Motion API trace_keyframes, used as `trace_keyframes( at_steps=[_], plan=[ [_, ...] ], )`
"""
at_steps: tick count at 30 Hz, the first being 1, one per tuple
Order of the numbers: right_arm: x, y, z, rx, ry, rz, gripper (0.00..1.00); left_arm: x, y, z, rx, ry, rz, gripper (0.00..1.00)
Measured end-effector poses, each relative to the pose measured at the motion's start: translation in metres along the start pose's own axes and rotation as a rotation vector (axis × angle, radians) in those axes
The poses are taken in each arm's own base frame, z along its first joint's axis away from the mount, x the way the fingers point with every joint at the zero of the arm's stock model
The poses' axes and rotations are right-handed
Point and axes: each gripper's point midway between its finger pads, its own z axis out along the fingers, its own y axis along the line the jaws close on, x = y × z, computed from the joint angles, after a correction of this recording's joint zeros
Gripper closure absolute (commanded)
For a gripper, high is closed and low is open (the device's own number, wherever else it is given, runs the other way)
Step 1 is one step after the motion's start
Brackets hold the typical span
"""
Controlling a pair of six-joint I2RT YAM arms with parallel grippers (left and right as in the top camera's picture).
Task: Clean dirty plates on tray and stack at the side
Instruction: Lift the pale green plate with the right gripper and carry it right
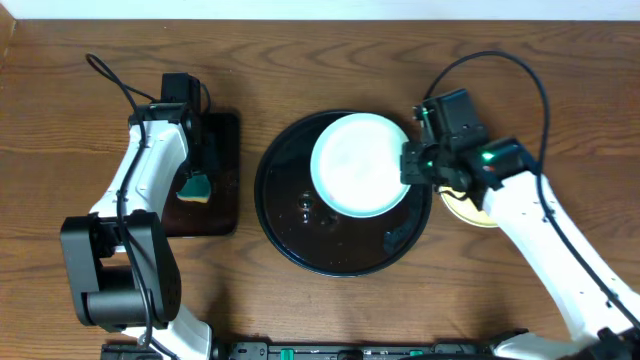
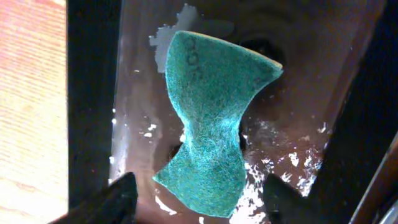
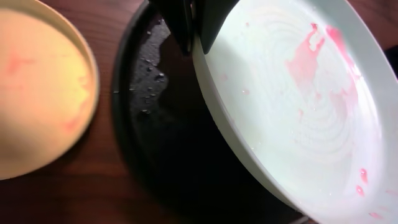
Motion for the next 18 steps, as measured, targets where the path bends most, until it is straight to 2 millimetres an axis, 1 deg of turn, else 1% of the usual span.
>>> trace_keyframes(
  at_steps=[4, 7, 10, 12, 18],
  plan=[
    [-0.009, -0.016, -0.023, 0.019, -0.061, 0.031, 0.99, 0.000, 0.001, 0.000, -0.005, -0.002, 0.004, 0.26],
    [-0.012, -0.034, -0.042, 0.065, -0.103, 0.062, 0.99, -0.001, 0.001, 0.000, -0.007, -0.003, 0.004, 0.25],
    [-0.008, -0.062, -0.056, 0.156, -0.110, 0.103, 0.99, -0.001, 0.001, 0.000, -0.007, -0.003, 0.004, 0.25],
    [-0.003, -0.084, -0.062, 0.232, -0.099, 0.132, 0.99, -0.001, 0.001, 0.000, -0.007, -0.003, 0.004, 0.25],
    [0.014, -0.136, -0.076, 0.446, -0.053, 0.194, 0.99, -0.001, 0.001, 0.000, -0.008, -0.003, 0.004, 0.25]
  ],
)
